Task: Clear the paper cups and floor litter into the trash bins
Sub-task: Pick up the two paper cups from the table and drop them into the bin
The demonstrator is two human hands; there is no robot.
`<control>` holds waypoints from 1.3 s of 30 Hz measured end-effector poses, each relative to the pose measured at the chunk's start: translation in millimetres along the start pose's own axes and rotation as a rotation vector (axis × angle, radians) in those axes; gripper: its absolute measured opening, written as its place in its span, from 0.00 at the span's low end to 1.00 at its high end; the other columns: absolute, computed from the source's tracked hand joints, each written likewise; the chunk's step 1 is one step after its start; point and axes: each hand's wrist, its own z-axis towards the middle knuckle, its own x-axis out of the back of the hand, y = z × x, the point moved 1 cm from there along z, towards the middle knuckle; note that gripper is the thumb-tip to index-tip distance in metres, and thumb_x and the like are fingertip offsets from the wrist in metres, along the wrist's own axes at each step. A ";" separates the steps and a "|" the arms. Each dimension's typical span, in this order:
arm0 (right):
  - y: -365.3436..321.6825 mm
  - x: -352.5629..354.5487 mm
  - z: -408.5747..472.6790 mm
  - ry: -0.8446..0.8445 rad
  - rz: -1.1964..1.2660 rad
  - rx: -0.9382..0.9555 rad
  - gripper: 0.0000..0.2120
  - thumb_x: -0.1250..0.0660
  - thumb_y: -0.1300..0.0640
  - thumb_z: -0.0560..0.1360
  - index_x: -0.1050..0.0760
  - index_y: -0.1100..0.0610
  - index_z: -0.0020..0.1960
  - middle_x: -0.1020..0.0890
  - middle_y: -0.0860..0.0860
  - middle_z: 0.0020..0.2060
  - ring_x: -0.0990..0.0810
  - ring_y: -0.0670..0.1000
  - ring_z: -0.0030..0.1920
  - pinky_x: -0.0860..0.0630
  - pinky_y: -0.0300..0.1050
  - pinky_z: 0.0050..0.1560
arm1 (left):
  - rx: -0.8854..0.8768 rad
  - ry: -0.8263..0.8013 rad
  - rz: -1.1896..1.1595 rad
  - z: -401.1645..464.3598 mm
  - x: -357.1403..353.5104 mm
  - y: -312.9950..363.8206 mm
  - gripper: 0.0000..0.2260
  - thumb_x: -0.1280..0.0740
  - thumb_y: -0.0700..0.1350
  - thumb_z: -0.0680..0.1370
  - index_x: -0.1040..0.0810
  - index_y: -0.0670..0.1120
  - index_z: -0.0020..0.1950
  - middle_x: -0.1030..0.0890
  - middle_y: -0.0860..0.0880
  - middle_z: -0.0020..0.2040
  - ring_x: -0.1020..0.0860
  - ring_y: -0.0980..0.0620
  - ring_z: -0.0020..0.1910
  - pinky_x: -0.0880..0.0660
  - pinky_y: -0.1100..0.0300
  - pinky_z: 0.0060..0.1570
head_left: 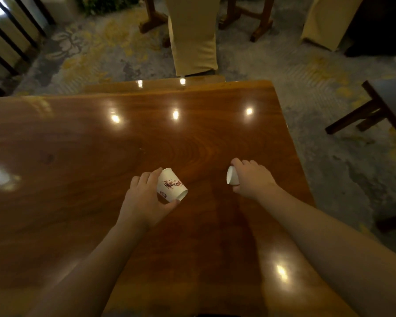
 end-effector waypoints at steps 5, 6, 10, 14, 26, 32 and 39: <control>-44.4 2.9 -65.9 0.079 0.002 0.044 0.32 0.25 0.47 0.68 0.37 0.48 0.66 0.23 0.51 0.59 0.24 0.55 0.58 0.23 0.55 0.56 | -0.037 0.052 -0.011 -41.6 17.4 -17.6 0.46 0.25 0.64 0.67 0.41 0.51 0.79 0.30 0.51 0.70 0.34 0.50 0.67 0.30 0.50 0.64; -53.9 2.9 -80.3 0.094 0.003 0.045 0.32 0.25 0.47 0.68 0.37 0.48 0.66 0.23 0.51 0.59 0.24 0.55 0.58 0.23 0.55 0.55 | -0.048 0.066 -0.019 -52.1 21.3 -23.2 0.46 0.24 0.63 0.67 0.41 0.51 0.79 0.29 0.50 0.69 0.34 0.50 0.66 0.29 0.50 0.63; -95.5 1.4 -141.2 0.117 -0.008 0.005 0.33 0.24 0.47 0.68 0.37 0.48 0.67 0.24 0.50 0.59 0.25 0.54 0.58 0.23 0.54 0.55 | -0.077 0.094 -0.061 -103.2 34.8 -47.3 0.44 0.24 0.63 0.66 0.39 0.52 0.77 0.29 0.51 0.67 0.34 0.49 0.65 0.28 0.49 0.60; -139.2 -4.0 -205.7 0.159 -0.018 -0.028 0.32 0.24 0.46 0.68 0.37 0.48 0.66 0.24 0.51 0.58 0.25 0.54 0.57 0.23 0.52 0.53 | -0.094 0.117 -0.104 -164.0 47.1 -77.6 0.44 0.24 0.62 0.66 0.39 0.53 0.77 0.30 0.51 0.67 0.34 0.50 0.66 0.29 0.49 0.61; -233.8 -32.0 -367.9 0.201 0.012 -0.024 0.32 0.25 0.45 0.68 0.38 0.44 0.66 0.25 0.46 0.57 0.25 0.50 0.54 0.22 0.50 0.53 | -0.084 0.124 -0.229 -304.5 58.6 -129.5 0.43 0.21 0.60 0.64 0.37 0.56 0.75 0.34 0.53 0.65 0.35 0.52 0.63 0.31 0.52 0.58; -225.9 -47.9 -419.0 0.248 0.036 0.034 0.33 0.25 0.43 0.67 0.38 0.44 0.66 0.24 0.46 0.57 0.25 0.49 0.54 0.23 0.46 0.50 | -0.089 0.139 -0.230 -350.7 42.2 -94.2 0.43 0.21 0.59 0.65 0.35 0.54 0.75 0.34 0.52 0.62 0.38 0.57 0.58 0.32 0.55 0.58; -152.8 -67.6 -461.2 0.224 0.079 0.091 0.32 0.25 0.43 0.68 0.37 0.45 0.66 0.25 0.47 0.58 0.26 0.51 0.56 0.25 0.47 0.51 | -0.060 0.101 -0.274 -383.5 -1.2 -10.1 0.41 0.20 0.56 0.65 0.34 0.55 0.74 0.35 0.55 0.61 0.34 0.54 0.61 0.28 0.49 0.62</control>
